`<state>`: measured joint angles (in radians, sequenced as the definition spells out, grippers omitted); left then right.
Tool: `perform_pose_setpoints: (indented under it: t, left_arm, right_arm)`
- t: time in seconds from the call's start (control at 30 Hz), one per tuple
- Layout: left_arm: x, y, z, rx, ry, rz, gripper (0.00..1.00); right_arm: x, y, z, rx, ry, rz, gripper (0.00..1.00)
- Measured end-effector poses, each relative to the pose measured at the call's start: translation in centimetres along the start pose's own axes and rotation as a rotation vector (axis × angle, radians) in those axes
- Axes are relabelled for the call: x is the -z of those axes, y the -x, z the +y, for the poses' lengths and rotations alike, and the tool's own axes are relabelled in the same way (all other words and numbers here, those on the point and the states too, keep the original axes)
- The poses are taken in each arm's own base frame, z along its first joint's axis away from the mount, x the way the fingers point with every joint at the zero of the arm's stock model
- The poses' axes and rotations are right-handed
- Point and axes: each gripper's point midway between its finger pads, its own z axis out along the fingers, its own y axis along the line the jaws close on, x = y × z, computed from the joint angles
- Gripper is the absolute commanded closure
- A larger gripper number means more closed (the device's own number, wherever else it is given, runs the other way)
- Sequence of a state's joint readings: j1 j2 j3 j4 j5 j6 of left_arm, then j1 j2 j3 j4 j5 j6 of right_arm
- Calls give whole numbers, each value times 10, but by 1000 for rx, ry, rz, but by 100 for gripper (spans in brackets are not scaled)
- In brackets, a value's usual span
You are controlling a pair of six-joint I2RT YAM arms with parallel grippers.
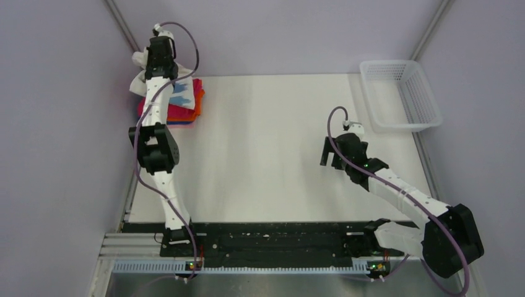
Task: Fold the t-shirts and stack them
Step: Put the neatly folded tshirt into the corner of the board with the left arm
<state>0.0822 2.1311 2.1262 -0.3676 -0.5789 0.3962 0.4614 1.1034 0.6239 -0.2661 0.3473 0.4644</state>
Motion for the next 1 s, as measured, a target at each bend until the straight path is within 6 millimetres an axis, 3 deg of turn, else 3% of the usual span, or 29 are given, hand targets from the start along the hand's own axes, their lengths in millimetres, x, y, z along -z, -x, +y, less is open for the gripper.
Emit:
perform_pose_setpoints:
  t: [0.17, 0.27, 0.4, 0.57, 0.7, 0.77, 0.8, 1.0]
  left_arm:
    - [-48, -21, -17, 7, -12, 23, 96]
    - [-62, -30, -30, 5, -31, 23, 93]
    - [-72, -25, -36, 25, -30, -18, 88]
    - [-81, -14, -32, 65, -15, -68, 56]
    - [-85, -12, -24, 102, 5, -83, 16]
    - [-86, -11, -21, 118, 11, -87, 5]
    - [-86, -11, -21, 123, 11, -87, 2]
    - [-82, -11, -26, 196, -20, -79, 1]
  right_arm:
    - [-4, 6, 2, 1, -16, 5, 1]
    - [-5, 10, 2, -4, -26, -1, 1]
    - [-5, 13, 2, -10, -37, -3, 1]
    - [-5, 13, 0, -15, -55, 6, 1]
    - [-6, 22, 3, -18, -60, -3, 1]
    - [-7, 26, 5, -19, -61, -8, 1]
    - [-7, 29, 6, -20, -61, -12, 1]
    - [-5, 37, 9, -28, -53, -30, 1]
